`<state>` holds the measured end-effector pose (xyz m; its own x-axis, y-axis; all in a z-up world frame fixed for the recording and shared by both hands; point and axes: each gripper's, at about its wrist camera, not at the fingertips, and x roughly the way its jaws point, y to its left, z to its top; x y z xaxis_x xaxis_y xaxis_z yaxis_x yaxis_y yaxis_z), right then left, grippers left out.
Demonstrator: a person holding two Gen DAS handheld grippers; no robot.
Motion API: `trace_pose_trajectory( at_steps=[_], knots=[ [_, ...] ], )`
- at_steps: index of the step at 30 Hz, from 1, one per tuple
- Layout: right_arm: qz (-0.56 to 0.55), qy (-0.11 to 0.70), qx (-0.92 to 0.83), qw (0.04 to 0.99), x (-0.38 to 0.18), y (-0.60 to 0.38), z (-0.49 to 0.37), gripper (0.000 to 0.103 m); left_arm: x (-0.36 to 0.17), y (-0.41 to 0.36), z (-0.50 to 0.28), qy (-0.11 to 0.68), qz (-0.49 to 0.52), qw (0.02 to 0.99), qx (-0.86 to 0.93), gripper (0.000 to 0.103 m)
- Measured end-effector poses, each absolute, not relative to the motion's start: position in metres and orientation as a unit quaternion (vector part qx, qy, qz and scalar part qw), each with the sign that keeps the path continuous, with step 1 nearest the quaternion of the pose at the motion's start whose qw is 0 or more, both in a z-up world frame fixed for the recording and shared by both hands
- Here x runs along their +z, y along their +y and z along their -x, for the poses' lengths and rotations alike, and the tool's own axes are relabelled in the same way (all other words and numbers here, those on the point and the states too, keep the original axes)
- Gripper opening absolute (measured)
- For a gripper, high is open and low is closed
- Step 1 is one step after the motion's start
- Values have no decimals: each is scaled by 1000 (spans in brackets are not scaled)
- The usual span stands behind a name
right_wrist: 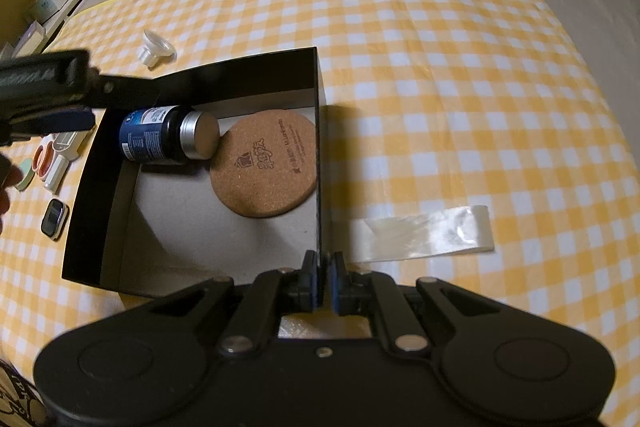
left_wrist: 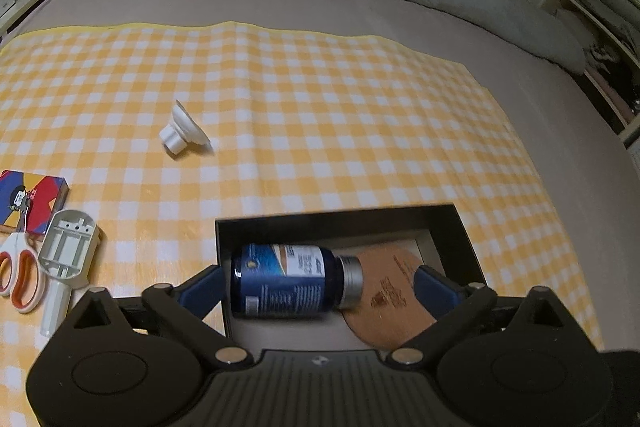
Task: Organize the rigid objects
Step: 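Carry the blue bottle with the left tool into the box beside the coaster, then return the left tool and grasp the orange-handled scissors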
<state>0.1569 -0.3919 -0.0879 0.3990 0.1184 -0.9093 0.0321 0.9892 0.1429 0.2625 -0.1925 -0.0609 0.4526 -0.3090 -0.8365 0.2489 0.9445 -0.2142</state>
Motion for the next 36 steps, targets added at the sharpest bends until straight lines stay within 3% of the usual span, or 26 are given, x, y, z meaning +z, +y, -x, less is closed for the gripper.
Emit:
trace_pose_trajectory(
  at_steps=[15,36],
  knots=[
    [-70,548,24,833,-88,-391,-156,7,-48,-172,-216,494,-15,846,-199,103],
    [-70,547,19,834,-87,-393,-157,8,-80,-51,-231,508,-50,854,-106,103]
  ],
)
